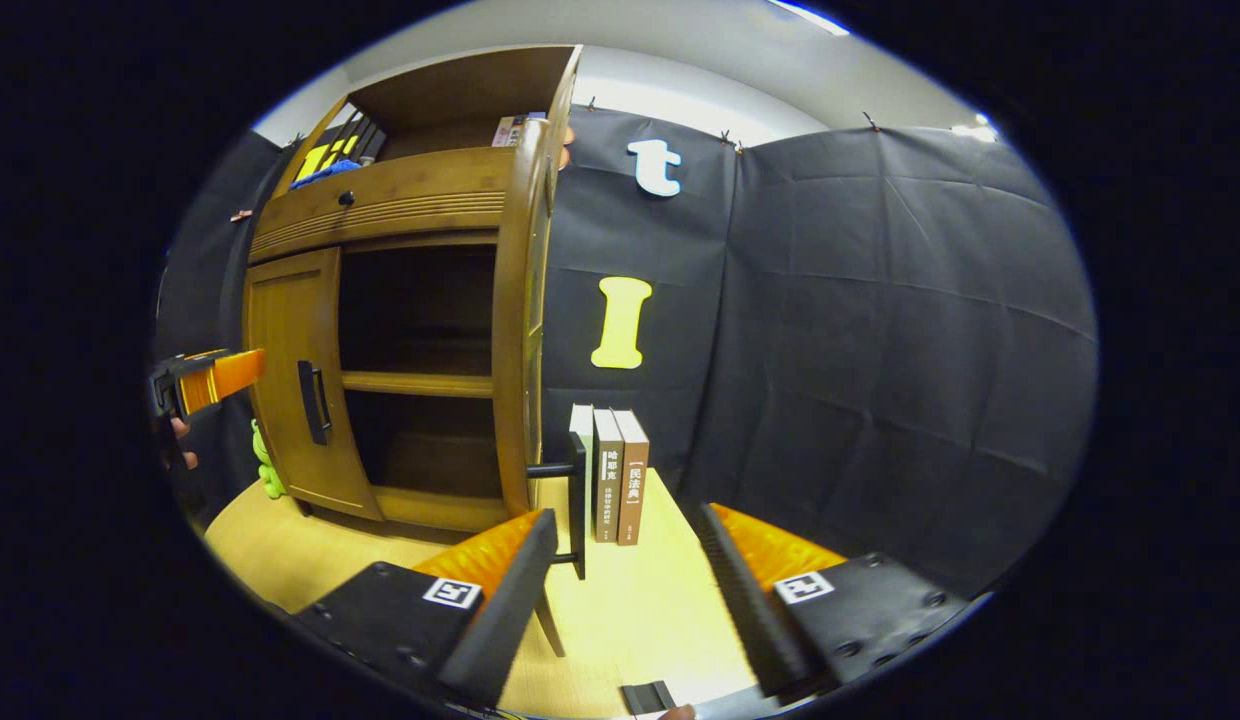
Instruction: Open the right door of the double-door shoe cabinet with the right hand, and open the left door with the left hand.
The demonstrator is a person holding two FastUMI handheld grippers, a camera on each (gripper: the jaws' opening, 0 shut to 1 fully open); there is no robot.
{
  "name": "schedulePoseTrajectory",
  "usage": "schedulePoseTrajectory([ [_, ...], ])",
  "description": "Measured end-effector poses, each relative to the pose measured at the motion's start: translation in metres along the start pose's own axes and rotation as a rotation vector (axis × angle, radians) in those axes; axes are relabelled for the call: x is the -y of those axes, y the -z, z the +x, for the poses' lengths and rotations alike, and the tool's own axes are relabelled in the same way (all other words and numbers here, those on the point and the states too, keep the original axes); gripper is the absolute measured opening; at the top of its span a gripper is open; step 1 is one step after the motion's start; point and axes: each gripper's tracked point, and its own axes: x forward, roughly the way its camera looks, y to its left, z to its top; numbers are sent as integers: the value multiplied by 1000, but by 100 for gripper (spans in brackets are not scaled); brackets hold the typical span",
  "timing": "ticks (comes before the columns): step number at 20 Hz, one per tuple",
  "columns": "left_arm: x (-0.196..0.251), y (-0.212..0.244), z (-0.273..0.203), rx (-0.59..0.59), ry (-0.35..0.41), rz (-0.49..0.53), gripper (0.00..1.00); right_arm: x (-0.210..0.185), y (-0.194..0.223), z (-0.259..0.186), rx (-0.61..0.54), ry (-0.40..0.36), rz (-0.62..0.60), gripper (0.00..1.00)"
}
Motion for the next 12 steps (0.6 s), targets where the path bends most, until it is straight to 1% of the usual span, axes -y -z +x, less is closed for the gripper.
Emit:
schedulePoseTrajectory([
  [1, -4, 4, 5, -4, -4, 1, 98, -2, -5, -6, 5, -2, 15, 100],
  [2, -6, 6, 10, -7, -8, -3, 99, -7, -9, -11, 16, -10, 21, 99],
  [3, -10, 8, 16, -9, -12, -7, 99, -13, -12, -17, 34, -21, 16, 95],
  [5, -17, 12, 28, -13, -22, -10, 99, -29, -23, -23, 63, -51, -3, 94],
  [6, -22, 15, 34, -14, -27, -12, 99, -43, -23, -25, 53, -81, -4, 100],
  [8, -30, 21, 48, -16, -38, 2, 98, -65, -25, -29, 41, -122, 3, 99],
  [9, -34, 26, 55, -23, -41, 15, 95, -76, -27, -29, 37, -141, 5, 96],
  [10, -36, 32, 63, -31, -39, 25, 92, -87, -30, -29, 40, -160, 9, 96],
  [11, -37, 38, 71, -41, -33, 31, 86, -98, -34, -29, 45, -179, 15, 99],
  [12, -37, 44, 80, -52, -24, 32, 83, -108, -37, -27, 46, -195, 21, 96],
])
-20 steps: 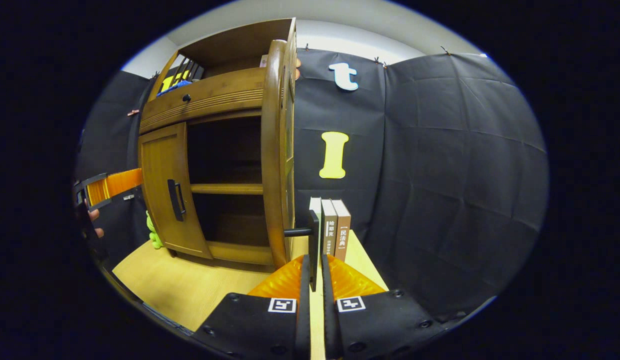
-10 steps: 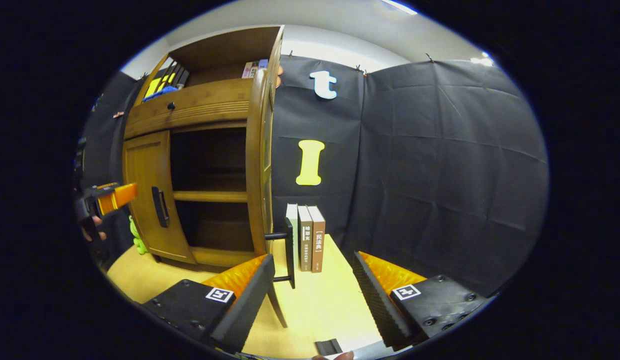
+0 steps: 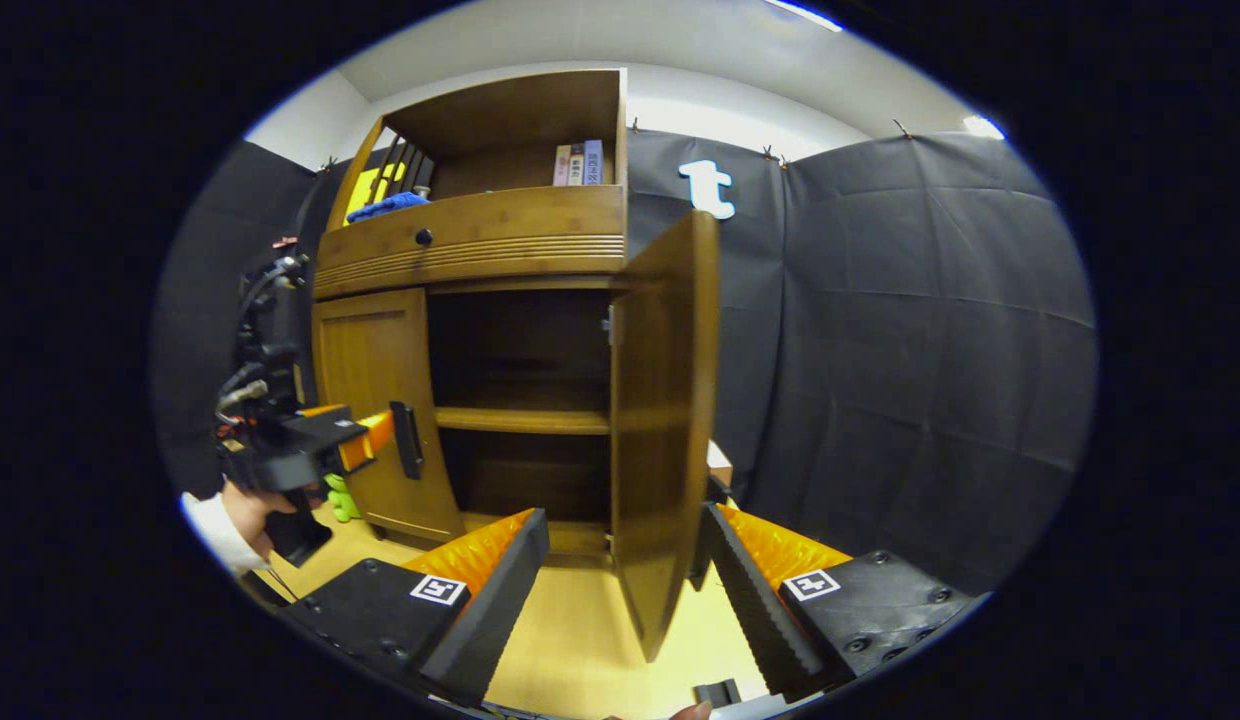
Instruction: Open the right door of the double-door shoe cabinet with the right hand, and open the left door with the left hand.
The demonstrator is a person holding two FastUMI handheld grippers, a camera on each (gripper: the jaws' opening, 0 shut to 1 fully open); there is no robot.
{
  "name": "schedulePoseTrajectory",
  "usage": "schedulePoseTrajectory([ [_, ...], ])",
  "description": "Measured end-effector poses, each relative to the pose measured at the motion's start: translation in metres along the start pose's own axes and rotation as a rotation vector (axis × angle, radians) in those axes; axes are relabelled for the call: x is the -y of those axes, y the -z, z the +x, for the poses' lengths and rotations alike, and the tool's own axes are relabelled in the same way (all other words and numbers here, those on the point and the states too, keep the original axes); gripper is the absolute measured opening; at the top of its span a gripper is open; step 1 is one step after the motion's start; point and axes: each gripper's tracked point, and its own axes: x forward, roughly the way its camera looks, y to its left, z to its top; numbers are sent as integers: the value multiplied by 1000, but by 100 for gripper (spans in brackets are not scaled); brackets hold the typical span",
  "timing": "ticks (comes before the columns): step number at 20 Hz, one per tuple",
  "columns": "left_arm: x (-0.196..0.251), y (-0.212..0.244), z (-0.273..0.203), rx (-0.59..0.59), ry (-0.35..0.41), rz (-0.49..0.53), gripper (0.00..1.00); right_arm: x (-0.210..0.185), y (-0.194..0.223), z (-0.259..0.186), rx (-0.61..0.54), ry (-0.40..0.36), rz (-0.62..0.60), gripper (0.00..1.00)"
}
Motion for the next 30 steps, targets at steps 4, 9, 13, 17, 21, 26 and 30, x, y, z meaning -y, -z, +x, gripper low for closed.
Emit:
schedulePoseTrajectory([
  [4, -4, 23, 35, -43, 2, 5, 70, -25, -8, 12, 10, -40, 36, 97],
  [9, -7, 41, 71, -68, -9, 4, 62, -27, -4, 22, -1, -41, 33, 99],
  [13, -14, 50, 90, -85, -41, -1, 45, -14, 0, 28, -11, -9, 32, 99],
  [17, -13, 59, 92, -117, -24, -3, 39, -3, 1, 28, -13, 19, 42, 99],
  [21, -13, 57, 92, -117, 3, -19, 34, -3, 4, 26, -20, 16, 44, 98],
  [26, -15, 57, 72, -127, 15, -10, 29, -10, 0, 18, -11, -1, 39, 100],
  [30, -24, 57, 42, -131, 27, -18, 28, -17, 1, 13, -9, -12, 43, 95],
])
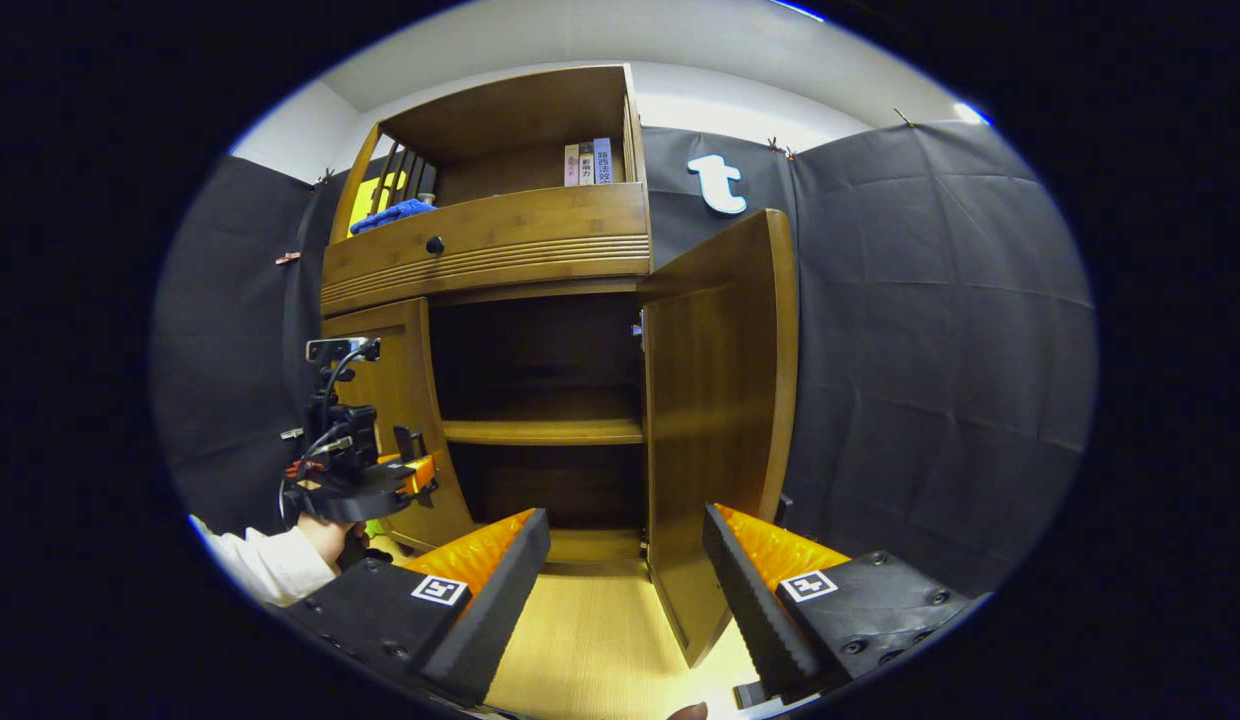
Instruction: Open the right door of the double-door shoe cabinet with the right hand, and open the left door with the left hand.
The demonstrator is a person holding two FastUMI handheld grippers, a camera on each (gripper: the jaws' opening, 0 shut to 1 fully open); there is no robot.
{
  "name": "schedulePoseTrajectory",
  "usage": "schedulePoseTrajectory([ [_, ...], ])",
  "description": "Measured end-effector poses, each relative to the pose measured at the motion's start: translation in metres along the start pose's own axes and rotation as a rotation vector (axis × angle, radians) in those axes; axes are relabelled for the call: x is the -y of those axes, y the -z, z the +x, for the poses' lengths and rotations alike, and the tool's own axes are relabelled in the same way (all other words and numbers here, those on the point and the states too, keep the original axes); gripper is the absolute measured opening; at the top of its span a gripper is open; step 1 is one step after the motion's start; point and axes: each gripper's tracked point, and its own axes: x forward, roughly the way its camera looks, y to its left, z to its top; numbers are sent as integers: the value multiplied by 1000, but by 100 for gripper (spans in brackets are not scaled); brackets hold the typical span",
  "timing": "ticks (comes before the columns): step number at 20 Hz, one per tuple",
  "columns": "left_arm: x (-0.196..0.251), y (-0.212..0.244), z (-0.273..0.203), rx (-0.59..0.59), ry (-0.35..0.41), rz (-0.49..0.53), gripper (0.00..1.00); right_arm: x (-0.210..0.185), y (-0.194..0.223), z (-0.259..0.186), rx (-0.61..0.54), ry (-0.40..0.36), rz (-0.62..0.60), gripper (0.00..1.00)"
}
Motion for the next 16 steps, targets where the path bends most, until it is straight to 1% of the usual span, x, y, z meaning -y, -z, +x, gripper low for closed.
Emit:
schedulePoseTrajectory([
  [7, -21, 10, -56, -16, -4, -18, 27, -28, 4, -7, -8, -42, 14, 95],
  [9, -29, 14, -72, -17, -16, -21, 27, -39, 6, -8, -11, -53, 14, 100],
  [11, -40, 17, -88, -18, -29, -22, 27, -48, 6, -10, 0, -53, 13, 100],
  [12, -47, 18, -96, -17, -34, -22, 27, -51, 5, -12, 10, -49, 12, 98],
  [13, -53, 19, -105, -15, -38, -20, 26, -55, 4, -13, 20, -44, 6, 98],
  [14, -59, 20, -111, -18, -41, -19, 26, -60, 3, -12, 27, -40, -1, 95],
  [16, -71, 22, -123, -19, -47, -12, 24, -68, 1, -12, 39, -38, -8, 95],
])
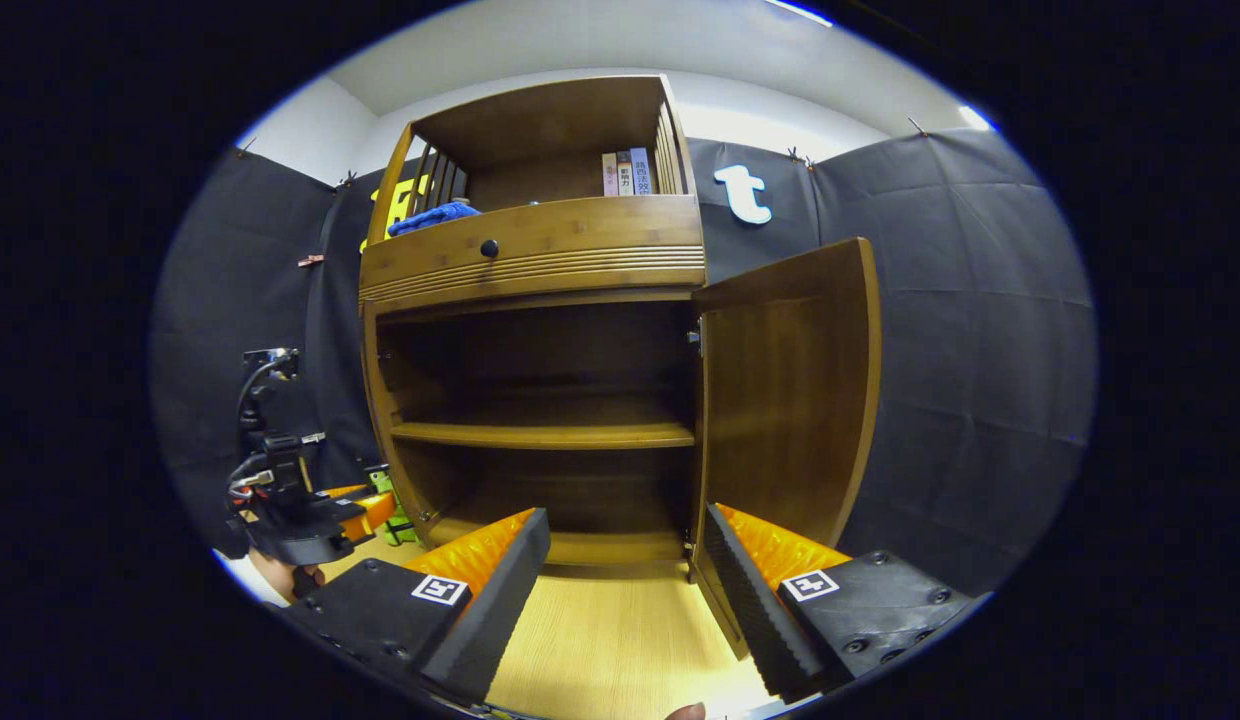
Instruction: Open the right door of the double-door shoe cabinet with the right hand, and open the left door with the left hand.
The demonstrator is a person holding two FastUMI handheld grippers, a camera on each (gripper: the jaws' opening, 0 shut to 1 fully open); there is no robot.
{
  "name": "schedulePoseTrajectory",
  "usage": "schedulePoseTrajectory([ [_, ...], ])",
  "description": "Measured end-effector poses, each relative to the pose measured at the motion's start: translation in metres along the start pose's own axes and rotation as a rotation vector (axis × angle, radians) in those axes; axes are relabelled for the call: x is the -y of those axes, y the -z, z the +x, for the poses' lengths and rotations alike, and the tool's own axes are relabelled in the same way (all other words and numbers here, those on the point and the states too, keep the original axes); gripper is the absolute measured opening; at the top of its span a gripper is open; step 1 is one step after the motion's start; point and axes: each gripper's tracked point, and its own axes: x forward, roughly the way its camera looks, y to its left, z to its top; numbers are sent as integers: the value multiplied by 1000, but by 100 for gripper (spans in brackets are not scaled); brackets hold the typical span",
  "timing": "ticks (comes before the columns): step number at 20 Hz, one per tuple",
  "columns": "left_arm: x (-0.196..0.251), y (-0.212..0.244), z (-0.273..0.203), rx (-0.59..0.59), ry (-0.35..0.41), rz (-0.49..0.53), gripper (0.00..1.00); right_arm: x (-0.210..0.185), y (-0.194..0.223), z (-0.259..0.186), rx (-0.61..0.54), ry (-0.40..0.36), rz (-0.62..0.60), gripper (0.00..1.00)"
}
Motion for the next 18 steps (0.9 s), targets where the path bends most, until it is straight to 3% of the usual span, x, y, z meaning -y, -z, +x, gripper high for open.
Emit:
schedulePoseTrajectory([
  [2, -14, 4, -10, 1, -7, -1, 23, -11, 0, 0, 4, -8, 3, 100],
  [9, -56, 10, -36, 4, -26, -21, 19, -46, 4, -1, -1, -25, 2, 98],
  [18, -122, 9, -53, 23, -67, -32, 11, -76, 4, -1, 17, 13, 11, 98],
])
